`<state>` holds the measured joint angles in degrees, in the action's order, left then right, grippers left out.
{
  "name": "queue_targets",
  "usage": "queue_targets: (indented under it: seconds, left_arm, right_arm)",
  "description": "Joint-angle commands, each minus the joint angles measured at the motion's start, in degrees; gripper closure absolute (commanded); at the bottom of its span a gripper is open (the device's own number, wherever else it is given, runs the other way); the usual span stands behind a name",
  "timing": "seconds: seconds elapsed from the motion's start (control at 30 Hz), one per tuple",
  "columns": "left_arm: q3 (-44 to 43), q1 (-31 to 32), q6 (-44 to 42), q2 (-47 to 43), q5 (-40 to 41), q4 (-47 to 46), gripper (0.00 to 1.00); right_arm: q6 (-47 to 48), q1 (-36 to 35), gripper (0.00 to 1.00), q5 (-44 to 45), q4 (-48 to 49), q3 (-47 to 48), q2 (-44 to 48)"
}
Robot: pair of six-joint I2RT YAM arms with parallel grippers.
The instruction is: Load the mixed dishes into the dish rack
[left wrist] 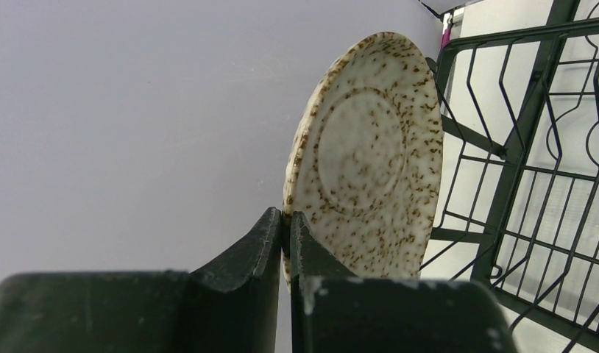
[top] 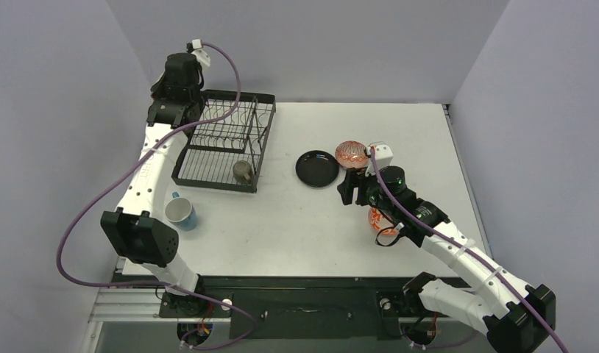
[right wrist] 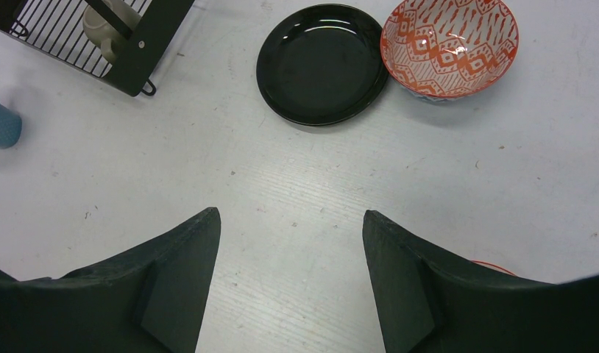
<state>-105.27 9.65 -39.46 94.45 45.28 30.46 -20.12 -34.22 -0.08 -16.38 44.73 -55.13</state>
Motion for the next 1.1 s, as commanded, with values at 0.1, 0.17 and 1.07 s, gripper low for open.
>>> queue_targets:
  seconds: [0.1,0.17,1.07]
  left_arm:
    - [-0.1,-1.0,-1.2,0.3,2.9,-6.1,1.0]
    - [-0.3,-1.8,-1.0,0.6,3.0,-6.1,1.0]
    - [3.9,-2.1,-3.3,1.7,2.6,-5.4,1.0]
  right_arm:
    - [0.5,-0.3,0.34,-0.2,2.4,-0.2,-0.2]
    - [0.5,-0.4,0.34,-0.1,2.5,-0.3,-0.1]
    - [0.4,-0.2,0.33,-0.4,2.8,-0.6,0.2]
